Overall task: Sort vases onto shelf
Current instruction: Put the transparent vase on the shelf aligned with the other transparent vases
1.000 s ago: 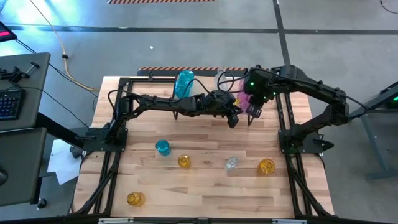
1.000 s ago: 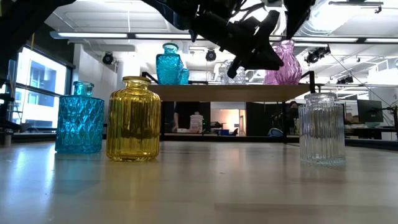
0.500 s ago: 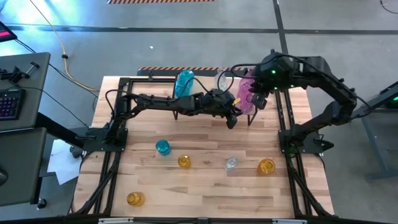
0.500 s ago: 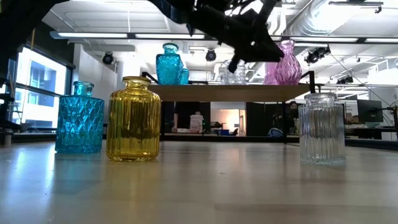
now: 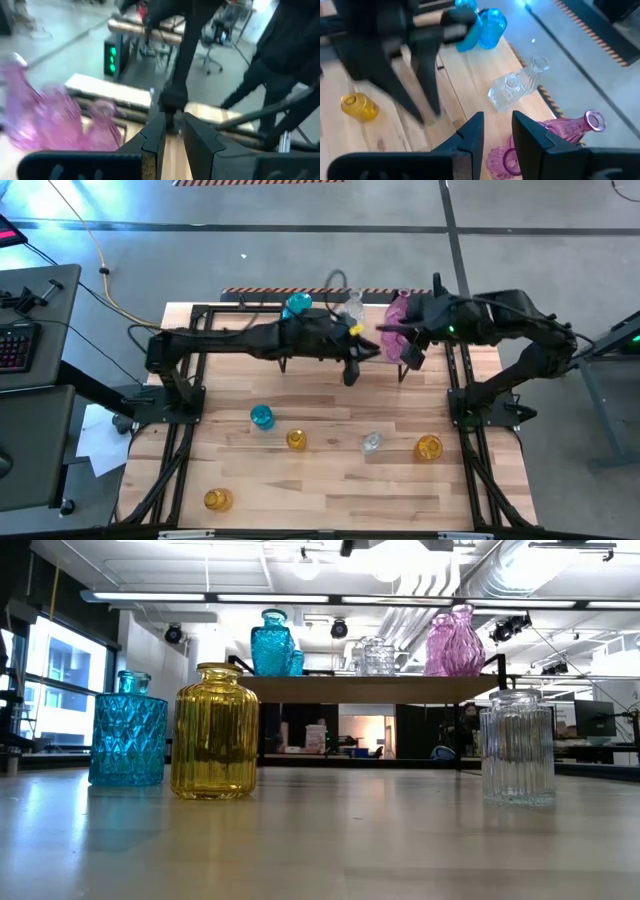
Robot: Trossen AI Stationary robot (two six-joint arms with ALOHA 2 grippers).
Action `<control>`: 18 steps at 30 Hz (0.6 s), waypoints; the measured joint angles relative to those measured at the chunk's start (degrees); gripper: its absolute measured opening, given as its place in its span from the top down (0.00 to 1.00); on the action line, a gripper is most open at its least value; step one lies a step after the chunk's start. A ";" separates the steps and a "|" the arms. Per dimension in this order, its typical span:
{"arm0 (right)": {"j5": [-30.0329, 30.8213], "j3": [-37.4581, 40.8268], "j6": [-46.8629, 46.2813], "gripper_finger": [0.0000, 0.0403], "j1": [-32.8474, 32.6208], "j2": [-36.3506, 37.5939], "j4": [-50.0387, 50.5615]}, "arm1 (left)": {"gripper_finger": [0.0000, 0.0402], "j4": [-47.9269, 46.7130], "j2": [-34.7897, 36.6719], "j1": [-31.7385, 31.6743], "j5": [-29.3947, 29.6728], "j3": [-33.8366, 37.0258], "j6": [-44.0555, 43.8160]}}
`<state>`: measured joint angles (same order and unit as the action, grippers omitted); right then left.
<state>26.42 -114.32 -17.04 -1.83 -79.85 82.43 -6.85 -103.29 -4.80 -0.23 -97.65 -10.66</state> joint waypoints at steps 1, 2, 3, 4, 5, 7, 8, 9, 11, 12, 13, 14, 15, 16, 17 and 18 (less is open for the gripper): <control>1.58 0.00 -0.99 0.80 -1.27 0.04 0.00 | 0.86 0.18 1.17 -0.10 0.63 0.00 0.50; 2.91 0.00 -1.75 0.80 -2.52 0.04 0.02 | 0.86 -0.62 2.48 -0.30 1.24 0.00 0.96; 4.11 0.02 -2.68 0.80 -3.75 0.03 0.02 | 0.86 -1.81 3.80 -0.53 1.98 0.00 1.54; 5.32 0.02 -3.85 0.80 -4.90 0.02 0.03 | 0.86 -2.72 4.88 -0.60 2.74 -0.01 2.12; 6.43 0.02 -5.17 0.80 -6.00 0.02 0.02 | 0.86 -4.23 6.04 -0.64 3.58 -0.09 2.56; 8.53 0.02 -8.51 0.80 -8.11 -0.29 0.02 | 0.86 -9.21 8.32 -0.74 4.52 -0.09 3.57; 9.87 0.02 -10.36 0.80 -9.15 -0.61 0.02 | 0.86 -11.27 9.23 -0.76 4.81 -0.09 4.05; 11.26 0.02 -12.05 0.80 -10.29 -1.06 0.00 | 0.86 -13.76 10.17 -0.58 5.04 -0.07 4.33; 14.28 0.04 -15.44 0.80 -12.40 -2.21 -0.51 | 0.86 -18.07 12.36 -0.03 5.09 0.91 4.33; 15.78 0.04 -17.06 0.80 -13.34 -2.89 -0.81 | 0.86 -19.01 13.38 0.49 5.17 1.59 4.39; 17.16 0.04 -18.68 0.80 -14.26 -3.72 -1.07 | 0.86 -19.82 14.59 1.00 5.29 2.44 4.78; 18.24 0.04 -20.07 0.80 -15.01 -4.67 -1.54 | 0.86 -20.96 15.92 1.56 5.26 3.30 5.18; 18.93 0.04 -21.09 0.80 -15.55 -5.69 -2.25 | 0.86 -21.24 17.17 2.16 5.25 4.17 5.46; 19.21 0.05 -21.85 0.80 -16.00 -6.71 -2.81 | 0.86 -20.49 18.53 2.81 5.18 5.19 5.76; 19.23 0.07 -22.42 0.80 -16.45 -7.78 -3.54 | 0.86 -20.16 20.20 3.44 5.15 6.48 5.89; 19.23 0.07 -23.14 0.80 -16.84 -8.76 -4.65 | 0.86 -20.48 21.84 3.90 5.07 7.82 6.01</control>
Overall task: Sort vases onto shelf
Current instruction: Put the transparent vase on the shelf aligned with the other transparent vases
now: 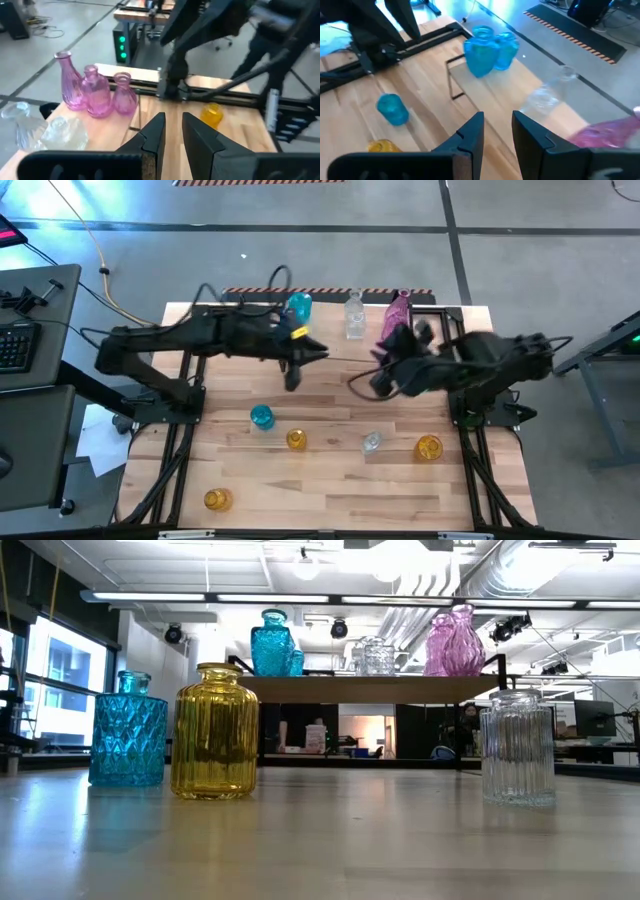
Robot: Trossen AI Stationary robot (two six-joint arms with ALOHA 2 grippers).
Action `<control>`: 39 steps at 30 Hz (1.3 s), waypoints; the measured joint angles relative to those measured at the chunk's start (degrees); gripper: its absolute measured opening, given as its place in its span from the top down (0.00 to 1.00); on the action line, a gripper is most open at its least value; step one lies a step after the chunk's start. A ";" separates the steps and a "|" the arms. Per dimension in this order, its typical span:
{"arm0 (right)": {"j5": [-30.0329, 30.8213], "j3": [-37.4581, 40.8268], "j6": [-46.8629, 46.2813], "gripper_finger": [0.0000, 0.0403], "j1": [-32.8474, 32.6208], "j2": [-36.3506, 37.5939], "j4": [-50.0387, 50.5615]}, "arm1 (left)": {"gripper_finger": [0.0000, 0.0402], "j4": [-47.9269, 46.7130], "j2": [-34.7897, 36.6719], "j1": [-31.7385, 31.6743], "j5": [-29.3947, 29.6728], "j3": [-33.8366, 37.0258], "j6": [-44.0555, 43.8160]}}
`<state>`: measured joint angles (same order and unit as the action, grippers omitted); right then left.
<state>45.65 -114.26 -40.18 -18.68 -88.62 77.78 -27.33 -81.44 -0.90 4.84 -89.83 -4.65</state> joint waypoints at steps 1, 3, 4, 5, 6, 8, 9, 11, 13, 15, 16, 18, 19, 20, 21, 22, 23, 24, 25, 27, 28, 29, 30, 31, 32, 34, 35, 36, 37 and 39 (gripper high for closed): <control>0.00 0.00 -0.59 0.80 -0.30 -0.90 -1.10 | 0.86 0.28 1.48 0.30 -0.02 1.14 0.02; 0.02 0.00 -1.37 0.80 -0.83 -2.74 -3.64 | 0.86 -0.50 5.12 0.57 0.12 4.51 0.01; 0.04 0.00 -1.39 0.80 -1.00 -3.52 -5.21 | 0.86 -0.71 6.98 0.54 0.20 6.40 -0.02; 0.02 0.01 -1.36 0.80 -1.10 -4.28 -6.43 | 0.86 -0.76 8.98 0.54 0.35 8.44 -0.12; -0.01 0.01 -1.28 0.80 -1.24 -5.07 -7.46 | 0.86 -0.85 11.05 0.47 0.45 10.68 -0.18; -0.22 0.02 -0.99 0.80 -1.27 -6.14 -9.40 | 0.86 -1.09 15.79 0.01 0.45 15.34 -0.54; -0.32 0.02 -0.99 0.80 -1.14 -6.64 -9.95 | 0.86 -0.91 18.00 -0.20 0.44 17.62 -1.34; -0.95 0.02 -0.97 0.80 -0.84 -7.33 -11.58 | 0.86 -0.68 22.47 -0.27 0.46 22.22 -3.67; -1.41 0.02 -0.63 0.80 -0.77 -7.90 -13.35 | 0.86 -0.26 26.55 -0.31 0.62 26.56 -6.18; -1.54 0.02 0.13 0.80 -0.83 -8.29 -14.79 | 0.86 0.39 30.29 -0.31 0.62 30.35 -8.87; -1.57 0.02 0.19 0.80 -0.83 -8.43 -15.17 | 0.86 0.99 31.83 -0.31 0.62 31.82 -10.05; -1.64 0.02 0.15 0.80 -0.88 -8.58 -15.15 | 0.86 1.51 34.37 -0.29 0.69 34.62 -11.87; -1.64 0.02 0.15 0.80 -0.87 -8.57 -15.13 | 0.86 1.90 35.18 -0.29 1.06 35.56 -12.66; -1.57 0.02 0.13 0.80 -0.83 -8.57 -15.17 | 0.86 2.47 35.84 -0.31 1.38 36.42 -13.18; -1.55 0.02 0.13 0.80 -0.83 -8.57 -15.17 | 0.86 2.90 36.40 -0.30 1.64 37.16 -13.29; -1.55 0.02 0.13 0.80 -0.83 -8.57 -15.17 | 0.86 3.53 36.79 -0.31 1.71 37.65 -13.29; -1.55 0.02 0.14 0.80 -0.81 -8.57 -15.17 | 0.86 3.57 36.89 -0.31 1.73 37.75 -13.29; -1.63 0.02 0.16 0.80 -0.81 -8.57 -15.22 | 0.86 3.73 36.86 -0.31 1.75 37.75 -13.29; -1.95 0.02 0.46 0.80 -0.81 -8.57 -15.41 | 0.86 3.89 36.75 -0.31 1.75 37.75 -13.31; -4.07 0.02 2.60 0.80 -0.41 -8.57 -16.23 | 0.86 4.89 36.31 -0.30 1.74 37.75 -13.30; -6.18 0.02 3.93 0.80 -0.09 -8.56 -16.50 | 0.86 5.49 36.06 -0.31 1.73 37.75 -13.29; -8.75 0.02 5.04 0.80 0.37 -8.42 -16.51 | 0.86 5.97 35.80 -0.31 1.75 37.75 -13.29; -11.24 0.02 5.78 0.80 0.94 -8.24 -16.43 | 0.86 6.91 35.49 -0.29 1.75 37.75 -13.27; -13.34 0.02 6.63 0.80 1.49 -8.03 -16.44 | 0.86 7.82 35.21 -0.30 1.74 37.75 -13.27; -15.03 0.02 7.42 0.80 1.90 -7.84 -16.44 | 0.86 8.33 34.94 -0.31 1.75 37.75 -13.27; -16.22 0.02 9.11 0.80 2.54 -7.72 -16.56 | 0.86 9.64 34.43 -0.31 1.75 37.75 -13.27; -16.23 0.02 10.56 0.80 2.74 -7.72 -16.67 | 0.86 10.12 34.14 -0.30 1.75 37.75 -13.28; -16.19 0.02 12.07 0.80 3.01 -7.72 -16.77 | 0.86 10.37 33.84 -0.31 1.75 37.75 -13.55; -16.18 0.02 13.34 0.80 3.32 -7.72 -16.81 | 0.86 10.84 33.50 -0.31 1.75 37.75 -14.21; -16.76 0.02 15.40 0.80 4.26 -7.72 -16.79 | 0.86 11.06 33.06 -0.31 1.75 37.75 -15.65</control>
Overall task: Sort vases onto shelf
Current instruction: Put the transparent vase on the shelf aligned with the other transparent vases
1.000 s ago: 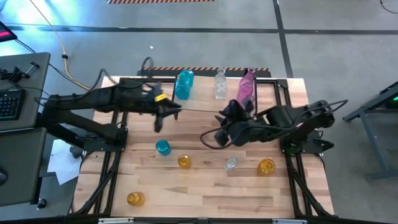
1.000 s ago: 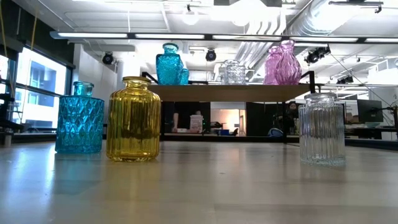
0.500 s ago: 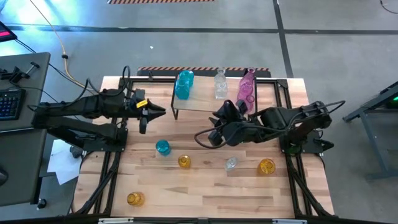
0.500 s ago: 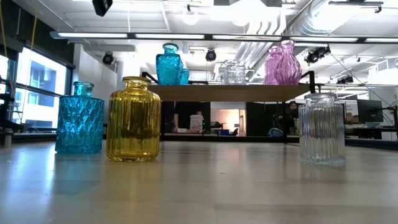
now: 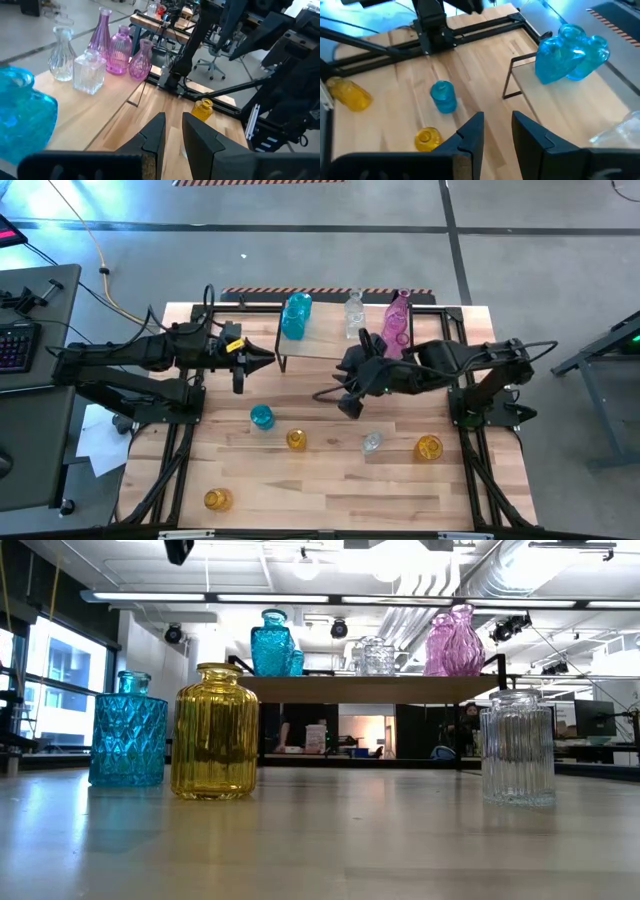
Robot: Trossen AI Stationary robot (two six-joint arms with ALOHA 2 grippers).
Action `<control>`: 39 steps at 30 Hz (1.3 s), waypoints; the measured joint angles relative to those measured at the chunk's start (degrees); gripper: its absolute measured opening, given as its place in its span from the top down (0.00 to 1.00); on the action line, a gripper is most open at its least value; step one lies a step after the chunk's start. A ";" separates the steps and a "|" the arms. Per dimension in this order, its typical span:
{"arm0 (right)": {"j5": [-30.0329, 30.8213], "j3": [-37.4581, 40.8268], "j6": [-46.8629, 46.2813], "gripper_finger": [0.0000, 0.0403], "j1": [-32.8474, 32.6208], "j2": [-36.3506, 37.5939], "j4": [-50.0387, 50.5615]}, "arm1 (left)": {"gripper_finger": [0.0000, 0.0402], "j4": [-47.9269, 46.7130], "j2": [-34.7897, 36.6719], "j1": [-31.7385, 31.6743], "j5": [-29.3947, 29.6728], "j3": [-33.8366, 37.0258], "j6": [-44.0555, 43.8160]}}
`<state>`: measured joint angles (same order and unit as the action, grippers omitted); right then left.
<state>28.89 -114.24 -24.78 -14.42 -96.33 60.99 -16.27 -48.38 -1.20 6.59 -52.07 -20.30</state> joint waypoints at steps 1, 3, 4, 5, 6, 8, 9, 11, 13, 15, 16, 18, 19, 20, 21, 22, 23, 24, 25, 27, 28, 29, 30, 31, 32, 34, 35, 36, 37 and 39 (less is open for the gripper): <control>-0.35 0.00 0.72 0.80 0.63 0.09 0.19 | 0.86 -0.03 -0.18 0.00 0.00 0.02 -0.48; -1.00 0.00 1.92 0.80 1.83 0.32 1.40 | 0.86 0.00 -0.66 -0.01 -0.02 0.02 -0.65; -1.62 0.00 2.35 0.80 2.43 0.54 2.02 | 0.86 -0.12 -0.85 -0.01 -0.07 0.02 -0.65; -2.21 0.00 2.52 0.80 2.94 0.80 3.08 | 0.86 -0.09 -0.97 -0.01 -0.23 0.02 -0.67; -2.88 0.00 2.61 0.80 3.51 1.00 4.27 | 0.86 0.01 -1.08 -0.01 -0.26 0.02 -0.67; -3.97 0.00 2.84 0.80 4.48 1.39 6.05 | 0.86 -0.02 -1.41 0.01 -0.27 0.02 -0.68; -4.38 0.00 3.06 0.80 4.89 1.60 7.21 | 0.86 -0.09 -1.52 -0.01 -0.27 0.04 -0.67; -4.99 0.00 3.57 0.80 5.55 2.49 8.98 | 0.86 0.51 -1.89 -0.01 0.00 0.07 -0.65; -5.13 0.00 4.24 0.80 6.26 3.89 10.42 | 0.86 0.54 -2.31 -0.01 0.07 0.07 -0.65; -5.15 0.00 4.50 0.80 7.10 5.57 11.92 | 0.86 1.10 -2.96 -0.01 0.15 0.07 -0.70; -5.15 0.00 4.88 0.80 7.52 6.52 12.79 | 0.86 1.31 -3.34 -0.01 0.19 0.07 -0.89; -5.16 0.00 5.97 0.80 8.26 8.67 13.87 | 0.86 2.21 -4.19 -0.01 0.84 0.07 -1.62; -5.14 0.00 6.88 0.80 8.70 9.85 14.20 | 0.86 2.72 -4.62 -0.01 1.61 0.07 -2.09; -5.15 -0.02 7.79 0.80 9.11 10.93 14.50 | 0.86 3.48 -4.99 -0.01 2.52 0.07 -2.59; -5.41 -0.02 8.93 0.80 9.57 12.00 14.83 | 0.86 4.35 -5.37 -0.01 3.52 0.07 -3.23; -5.82 0.28 10.05 0.80 10.03 13.10 14.81 | 0.86 5.12 -5.76 -0.01 4.70 0.07 -3.71; -6.93 1.19 11.00 0.80 10.64 14.43 14.57 | 0.86 5.87 -6.15 -0.01 5.97 0.07 -4.31; -8.02 2.53 11.75 0.80 11.31 16.03 14.49 | 0.86 6.59 -6.51 -0.01 7.39 0.07 -4.87; -8.80 4.18 12.12 0.80 11.99 17.77 14.25 | 0.86 7.31 -6.80 -0.01 8.76 0.07 -5.15; -10.23 9.24 12.23 0.80 13.22 22.20 12.92 | 0.86 8.44 -7.17 -0.10 10.94 0.07 -5.13; -11.02 12.54 12.25 0.80 13.79 24.77 11.58 | 0.86 8.89 -7.35 -0.37 11.77 0.07 -5.19; -11.92 16.48 12.31 0.80 14.32 27.59 9.27 | 0.86 9.08 -7.49 -0.73 12.11 0.07 -5.57; -13.51 20.67 12.37 0.80 14.86 30.50 6.24 | 0.86 9.32 -7.63 -1.15 12.20 0.07 -6.14; -15.58 24.98 12.39 0.80 15.41 33.56 2.89 | 0.86 9.79 -7.79 -1.58 12.27 0.07 -6.65; -17.66 29.46 12.37 0.80 15.98 36.80 -0.61 | 0.86 10.25 -7.96 -2.02 12.33 0.07 -7.16; -21.87 37.59 11.15 0.80 16.91 42.76 -7.55 | 0.86 10.33 -8.13 -2.75 12.33 0.07 -8.13; -23.63 41.30 9.76 0.80 17.24 45.56 -10.62 | 0.86 10.31 -8.13 -3.09 12.35 0.07 -8.28; -25.21 44.51 8.16 0.80 17.47 47.91 -13.23 | 0.86 10.39 -8.14 -3.40 12.37 0.07 -8.56; -26.53 47.31 6.48 0.80 17.55 50.03 -15.23 | 0.86 10.55 -8.31 -3.67 12.37 0.07 -8.63; -28.97 52.01 3.11 0.80 17.55 53.40 -17.84 | 0.86 10.24 -8.51 -4.17 12.35 0.07 -8.60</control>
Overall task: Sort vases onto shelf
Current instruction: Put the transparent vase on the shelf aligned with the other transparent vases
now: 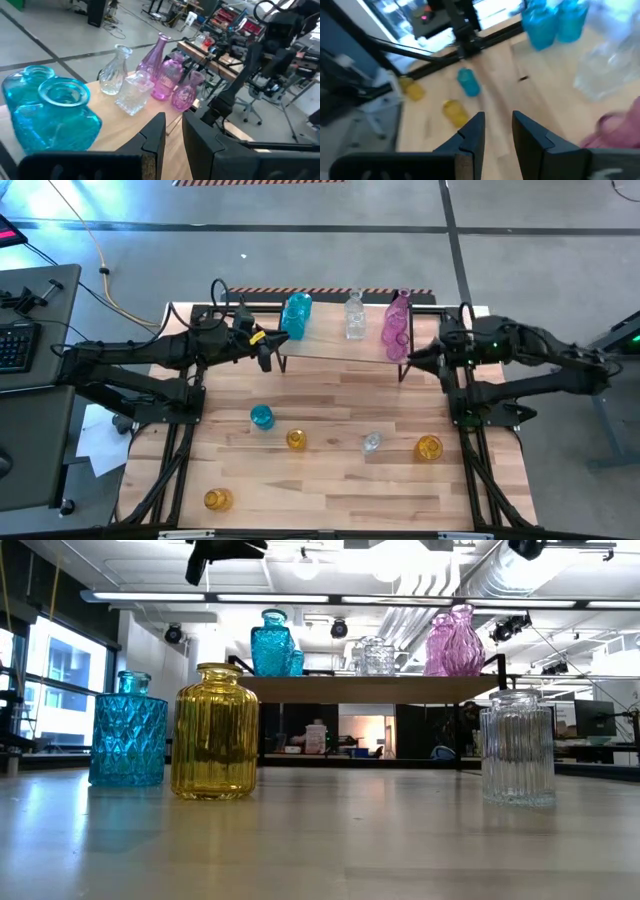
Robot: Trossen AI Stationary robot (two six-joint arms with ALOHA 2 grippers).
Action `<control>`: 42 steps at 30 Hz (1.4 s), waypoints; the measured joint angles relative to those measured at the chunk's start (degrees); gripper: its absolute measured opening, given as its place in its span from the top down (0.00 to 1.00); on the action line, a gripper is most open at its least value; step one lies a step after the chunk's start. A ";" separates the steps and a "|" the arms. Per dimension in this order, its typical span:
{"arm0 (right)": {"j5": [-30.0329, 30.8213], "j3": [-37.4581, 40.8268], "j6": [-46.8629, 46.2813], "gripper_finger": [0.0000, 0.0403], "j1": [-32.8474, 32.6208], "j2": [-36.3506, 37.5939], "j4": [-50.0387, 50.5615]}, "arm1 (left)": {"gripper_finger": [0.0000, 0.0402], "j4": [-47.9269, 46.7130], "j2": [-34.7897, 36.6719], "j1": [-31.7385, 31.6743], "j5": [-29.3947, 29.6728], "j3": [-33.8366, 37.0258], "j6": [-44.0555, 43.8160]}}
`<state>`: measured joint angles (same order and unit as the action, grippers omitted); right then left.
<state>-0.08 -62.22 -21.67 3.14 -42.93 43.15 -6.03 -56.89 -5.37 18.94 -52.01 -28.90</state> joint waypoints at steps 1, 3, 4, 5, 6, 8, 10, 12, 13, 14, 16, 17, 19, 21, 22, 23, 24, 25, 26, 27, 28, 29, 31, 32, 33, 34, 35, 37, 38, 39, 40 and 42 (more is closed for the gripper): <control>-1.26 1.74 -1.88 0.80 -0.13 1.20 -0.85 | 0.86 -0.01 -0.01 -0.32 0.00 0.00 0.15; -3.64 4.40 -5.48 0.80 -0.58 2.73 -2.28 | 0.86 0.22 0.08 -0.76 0.02 0.00 0.47; -4.37 5.28 -7.35 0.80 -0.99 3.00 -2.90 | 0.86 0.19 0.09 -0.98 0.02 0.00 0.49; -4.85 6.00 -9.09 0.80 -1.54 3.03 -3.54 | 0.86 0.11 0.06 -1.14 0.00 0.00 0.70; -5.11 6.38 -10.59 0.80 -2.11 2.96 -4.00 | 0.86 0.09 0.05 -1.29 -0.02 0.00 1.49; -5.09 6.80 -13.12 0.80 -3.29 2.23 -4.80 | 0.86 0.25 0.05 -1.39 -0.34 0.00 4.51; -4.56 6.85 -15.69 0.80 -4.48 1.46 -4.88 | 0.86 0.16 0.05 -1.37 -1.32 0.00 8.97; -4.19 6.85 -17.15 0.80 -5.48 0.80 -4.99 | 0.86 0.18 0.05 -1.37 -3.18 0.00 14.21; -3.42 6.85 -17.69 0.80 -5.78 0.45 -5.02 | 0.86 0.22 0.05 -1.37 -3.96 0.00 16.86; -2.74 6.85 -18.47 0.80 -5.91 0.12 -5.08 | 0.86 0.28 0.05 -1.37 -4.47 0.00 19.16; -1.74 6.85 -19.09 0.80 -5.92 -0.54 -5.87 | 0.86 0.33 0.05 -1.35 -4.94 0.00 23.12; -1.64 6.85 -19.27 0.80 -5.92 -0.98 -6.69 | 0.86 0.35 0.05 -1.35 -4.92 0.00 24.79; -1.99 6.85 -21.45 0.80 -5.90 -2.15 -8.94 | 0.86 0.75 0.05 -1.35 -4.92 0.00 26.49; -3.47 6.85 -23.15 0.80 -5.92 -3.74 -12.67 | 0.86 1.31 0.05 -1.35 -4.92 0.00 25.86; -4.16 6.85 -23.34 0.80 -5.96 -4.64 -14.61 | 0.86 1.48 0.05 -1.35 -4.94 0.00 25.58; -4.70 6.85 -23.34 0.80 -6.27 -5.76 -16.93 | 0.86 1.49 0.05 -1.35 -4.92 0.00 25.62; -4.55 6.85 -23.32 0.80 -6.82 -6.97 -19.19 | 0.86 1.47 0.05 -1.35 -4.94 0.00 26.04; -4.31 6.85 -23.18 0.80 -7.51 -8.27 -20.94 | 0.86 1.40 0.05 -1.35 -4.92 0.00 26.07; -3.96 6.85 -22.54 0.80 -8.19 -9.67 -22.46 | 0.86 1.27 0.06 -1.35 -4.92 0.00 26.05; -3.63 6.85 -22.02 0.80 -8.84 -11.04 -23.87 | 0.86 1.17 0.05 -1.35 -4.92 0.00 26.07; -3.58 6.83 -22.01 0.80 -9.48 -12.46 -24.80 | 0.86 1.00 0.07 -1.35 -4.92 0.00 26.07; -3.58 6.82 -22.40 0.80 -10.13 -13.87 -25.14 | 0.86 0.80 0.07 -1.35 -4.93 0.00 26.07; -3.52 6.82 -24.09 0.80 -11.45 -16.61 -25.72 | 0.86 0.34 0.07 -1.35 -5.08 0.00 26.08; -3.47 6.82 -25.25 0.80 -12.19 -17.94 -26.03 | 0.86 -0.09 0.07 -1.35 -5.09 0.00 26.07; -3.41 6.82 -26.36 0.80 -12.95 -19.15 -26.68 | 0.86 -0.51 0.07 -1.35 -5.09 0.00 26.07; -3.34 6.80 -27.23 0.80 -13.83 -20.41 -27.83 | 0.86 -1.16 0.07 -1.35 -5.11 0.00 26.07; -2.89 6.32 -27.79 0.80 -14.66 -21.73 -28.25 | 0.86 -1.78 0.07 -1.35 -5.10 0.00 26.07; -1.27 3.84 -28.31 0.80 -16.33 -24.57 -27.46 | 0.86 -3.09 0.07 -1.35 -5.11 -0.01 26.07; -0.40 1.92 -28.01 0.80 -17.05 -26.05 -26.51 | 0.86 -3.70 0.07 -1.35 -5.11 -0.02 26.05; 0.50 -0.39 -27.57 0.80 -17.75 -27.46 -24.73 | 0.86 -4.29 0.07 -1.32 -5.11 -0.02 26.05; 1.35 -2.96 -27.35 0.80 -18.45 -28.87 -22.07 | 0.86 -4.67 0.07 -1.32 -5.11 -0.01 26.08; 3.23 -8.88 -26.88 0.80 -19.80 -31.95 -14.31 | 0.86 -5.38 0.07 -1.32 -5.11 -0.02 26.09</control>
<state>3.15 -71.11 -48.55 -16.66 -74.89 28.84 -11.41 -56.82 -6.70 13.82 -52.03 -2.81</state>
